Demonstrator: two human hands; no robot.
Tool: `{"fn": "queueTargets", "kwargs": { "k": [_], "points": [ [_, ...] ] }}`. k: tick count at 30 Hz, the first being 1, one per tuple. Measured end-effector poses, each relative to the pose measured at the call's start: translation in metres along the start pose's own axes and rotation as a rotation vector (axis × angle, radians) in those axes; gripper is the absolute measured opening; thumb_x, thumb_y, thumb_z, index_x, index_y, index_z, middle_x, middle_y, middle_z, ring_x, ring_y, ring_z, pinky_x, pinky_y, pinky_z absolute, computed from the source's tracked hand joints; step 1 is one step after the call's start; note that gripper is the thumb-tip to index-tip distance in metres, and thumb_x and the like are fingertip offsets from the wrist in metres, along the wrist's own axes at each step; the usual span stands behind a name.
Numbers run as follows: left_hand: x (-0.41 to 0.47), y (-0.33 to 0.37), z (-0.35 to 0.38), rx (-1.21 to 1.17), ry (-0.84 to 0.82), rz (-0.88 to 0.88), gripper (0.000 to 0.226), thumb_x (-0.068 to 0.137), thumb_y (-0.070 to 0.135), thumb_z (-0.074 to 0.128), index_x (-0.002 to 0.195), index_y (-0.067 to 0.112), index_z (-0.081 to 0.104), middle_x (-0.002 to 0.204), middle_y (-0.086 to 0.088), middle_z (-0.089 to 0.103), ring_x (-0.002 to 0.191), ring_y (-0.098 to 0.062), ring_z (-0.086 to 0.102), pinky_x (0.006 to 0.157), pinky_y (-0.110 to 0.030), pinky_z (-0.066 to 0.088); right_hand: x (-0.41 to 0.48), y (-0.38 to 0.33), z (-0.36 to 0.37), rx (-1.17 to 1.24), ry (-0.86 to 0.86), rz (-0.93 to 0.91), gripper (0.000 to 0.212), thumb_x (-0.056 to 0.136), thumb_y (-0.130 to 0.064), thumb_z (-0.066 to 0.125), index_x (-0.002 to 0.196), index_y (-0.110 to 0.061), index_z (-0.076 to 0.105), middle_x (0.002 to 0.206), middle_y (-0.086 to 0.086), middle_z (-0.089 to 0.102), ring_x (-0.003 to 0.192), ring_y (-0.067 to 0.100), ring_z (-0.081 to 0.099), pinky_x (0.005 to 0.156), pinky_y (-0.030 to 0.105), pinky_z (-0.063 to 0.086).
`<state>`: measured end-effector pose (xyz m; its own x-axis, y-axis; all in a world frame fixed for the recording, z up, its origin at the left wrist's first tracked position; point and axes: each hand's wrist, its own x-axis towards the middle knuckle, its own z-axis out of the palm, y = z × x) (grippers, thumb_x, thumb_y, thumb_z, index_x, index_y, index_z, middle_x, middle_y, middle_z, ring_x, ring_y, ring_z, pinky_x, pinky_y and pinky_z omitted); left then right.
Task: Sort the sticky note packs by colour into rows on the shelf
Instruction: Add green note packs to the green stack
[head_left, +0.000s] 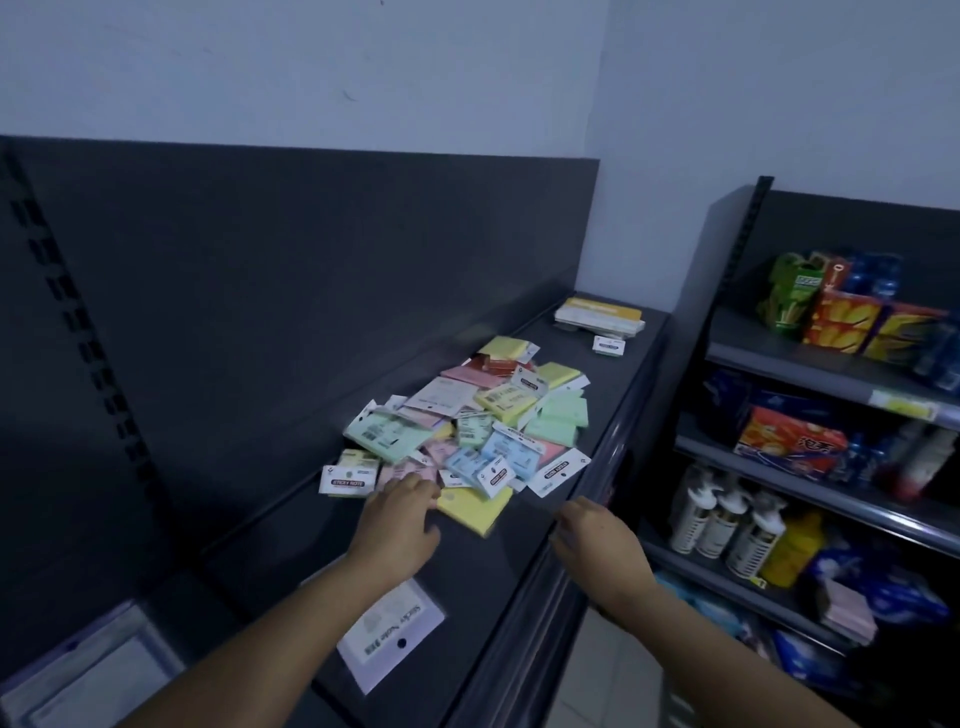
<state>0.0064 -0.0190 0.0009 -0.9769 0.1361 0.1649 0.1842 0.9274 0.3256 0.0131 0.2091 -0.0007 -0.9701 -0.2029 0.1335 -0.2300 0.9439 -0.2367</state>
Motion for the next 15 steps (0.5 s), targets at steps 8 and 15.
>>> {"fn": "queueTargets", "kwargs": {
  "k": [8,15],
  "points": [
    [0.068,0.024,0.041,0.107,0.002,0.048,0.057,0.088,0.029,0.053,0.141,0.024,0.032,0.147,0.007,0.024,0.137,-0.012,0.017,0.110,-0.026,0.008,0.107,0.042,0.013,0.127,-0.108,-0.193,0.052,0.093,-0.027,0.050,0.141,-0.014,0.035,0.143,0.002,0.037,0.126,0.021,0.039,0.102,0.028,0.037],
    [0.096,0.028,0.040,0.036,-0.029,0.060,0.056,0.073,0.020,0.047,0.129,0.023,0.050,0.134,0.008,0.042,0.133,-0.009,0.024,0.113,-0.024,0.006,0.175,0.054,0.029,0.187,-0.160,-0.451,0.058,0.087,-0.041,0.054,0.137,-0.014,0.041,0.134,0.002,0.042,0.120,0.023,0.044,0.099,0.032,0.038]
  ]
}}
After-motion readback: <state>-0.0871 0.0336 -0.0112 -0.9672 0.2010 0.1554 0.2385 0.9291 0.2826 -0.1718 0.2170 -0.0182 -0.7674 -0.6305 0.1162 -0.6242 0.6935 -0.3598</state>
